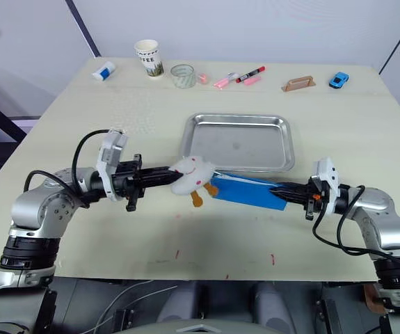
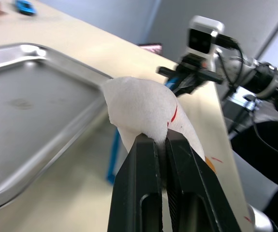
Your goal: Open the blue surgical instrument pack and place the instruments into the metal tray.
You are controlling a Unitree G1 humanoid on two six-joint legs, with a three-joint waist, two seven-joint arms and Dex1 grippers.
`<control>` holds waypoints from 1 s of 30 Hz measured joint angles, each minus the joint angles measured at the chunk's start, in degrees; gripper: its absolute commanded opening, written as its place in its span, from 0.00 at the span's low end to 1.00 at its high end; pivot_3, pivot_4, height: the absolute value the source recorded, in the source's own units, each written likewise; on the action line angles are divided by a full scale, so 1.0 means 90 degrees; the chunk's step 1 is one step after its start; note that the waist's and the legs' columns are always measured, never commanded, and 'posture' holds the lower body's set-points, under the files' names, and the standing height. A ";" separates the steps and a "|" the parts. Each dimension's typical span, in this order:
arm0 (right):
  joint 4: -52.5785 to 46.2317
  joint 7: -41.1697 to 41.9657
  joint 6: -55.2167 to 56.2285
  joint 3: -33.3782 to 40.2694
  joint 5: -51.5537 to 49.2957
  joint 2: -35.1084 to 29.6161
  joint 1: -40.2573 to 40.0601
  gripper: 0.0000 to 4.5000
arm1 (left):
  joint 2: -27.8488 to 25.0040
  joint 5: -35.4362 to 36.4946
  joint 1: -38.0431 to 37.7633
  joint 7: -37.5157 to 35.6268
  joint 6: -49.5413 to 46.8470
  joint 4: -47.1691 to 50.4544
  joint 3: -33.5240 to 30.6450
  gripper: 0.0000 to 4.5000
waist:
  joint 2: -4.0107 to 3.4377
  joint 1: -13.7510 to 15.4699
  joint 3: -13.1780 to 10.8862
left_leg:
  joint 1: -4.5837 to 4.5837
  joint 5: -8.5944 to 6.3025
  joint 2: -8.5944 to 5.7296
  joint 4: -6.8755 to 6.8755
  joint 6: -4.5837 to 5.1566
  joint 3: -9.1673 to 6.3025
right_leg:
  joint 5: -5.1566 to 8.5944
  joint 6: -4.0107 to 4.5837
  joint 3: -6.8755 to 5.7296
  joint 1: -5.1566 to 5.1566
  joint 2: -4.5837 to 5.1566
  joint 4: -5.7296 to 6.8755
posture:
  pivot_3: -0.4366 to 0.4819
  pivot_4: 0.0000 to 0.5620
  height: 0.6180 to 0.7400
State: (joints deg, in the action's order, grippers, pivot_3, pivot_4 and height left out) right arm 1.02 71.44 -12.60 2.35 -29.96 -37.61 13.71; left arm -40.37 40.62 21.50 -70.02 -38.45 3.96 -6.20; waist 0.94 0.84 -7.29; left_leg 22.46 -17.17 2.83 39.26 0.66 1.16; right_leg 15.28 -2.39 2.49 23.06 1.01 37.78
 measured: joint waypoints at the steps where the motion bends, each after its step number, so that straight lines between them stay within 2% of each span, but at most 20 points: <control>1: -0.0002 0.0000 -0.0001 0.0003 -0.0005 -0.0001 0.0000 0.00 | -0.0001 0.0000 -0.0002 0.0002 0.0001 -0.0005 -0.0005 0.02 | 0.0000 0.0000 0.0000 | 0.0000 0.0000 0.0000 0.0000 0.0000 0.0000 | 0.0000 0.0000 0.0000 0.0000 0.0000 0.0000 | 0.48 0.27 1.00; 9: -0.0109 0.0057 -0.0406 0.0103 -0.0350 -0.0018 -0.0017 0.00 | -0.0134 -0.0140 -0.0691 -0.0024 0.0290 -0.0413 -0.0093 0.02 | -0.0001 0.0005 -0.0001 | 0.0000 0.0000 0.0001 -0.0001 0.0000 0.0001 | 0.0000 0.0000 -0.0001 0.0000 0.0001 0.0000 | 0.48 0.27 1.00; 15: -0.0215 -0.0009 -0.0772 0.0140 -0.0700 0.0007 -0.0013 0.00 | -0.0263 -0.0284 -0.0913 -0.0149 0.0543 -0.0536 -0.0091 0.02 | -0.0002 -0.0007 -0.0001 | -0.0001 0.0000 0.0002 -0.0002 0.0000 0.0001 | 0.0000 0.0000 0.0000 0.0001 0.0000 0.0001 | 0.48 0.27 1.00; 22: -0.0554 -0.0403 -0.1671 0.0618 -0.1677 0.0226 0.0080 0.00 | -0.0341 -0.0611 -0.1225 -0.0336 0.0890 -0.0663 -0.0001 0.02 | -0.0003 0.0002 -0.0002 | 0.0000 0.0000 0.0002 -0.0003 0.0001 0.0001 | 0.0000 0.0000 -0.0001 0.0001 0.0000 0.0000 | 0.48 0.27 1.00; 30: -0.0612 -0.0511 -0.2163 0.0655 -0.2046 0.0265 0.0082 0.00 | -0.0502 -0.0805 -0.1367 -0.0614 0.1168 -0.0785 0.0014 0.02 | -0.0003 -0.0002 -0.0002 | 0.0001 -0.0001 0.0002 -0.0004 0.0001 0.0003 | 0.0000 0.0000 0.0000 0.0003 0.0000 0.0000 | 0.48 0.27 1.00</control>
State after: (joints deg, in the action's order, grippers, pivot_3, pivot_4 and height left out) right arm -4.49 66.84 -32.06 8.24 -48.38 -35.22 14.44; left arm -44.89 33.37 9.19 -75.55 -27.94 -3.10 -6.08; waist 0.91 0.82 -7.31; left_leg 22.47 -17.17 2.85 39.22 0.67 1.18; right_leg 15.28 -2.39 2.48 23.08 1.01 37.78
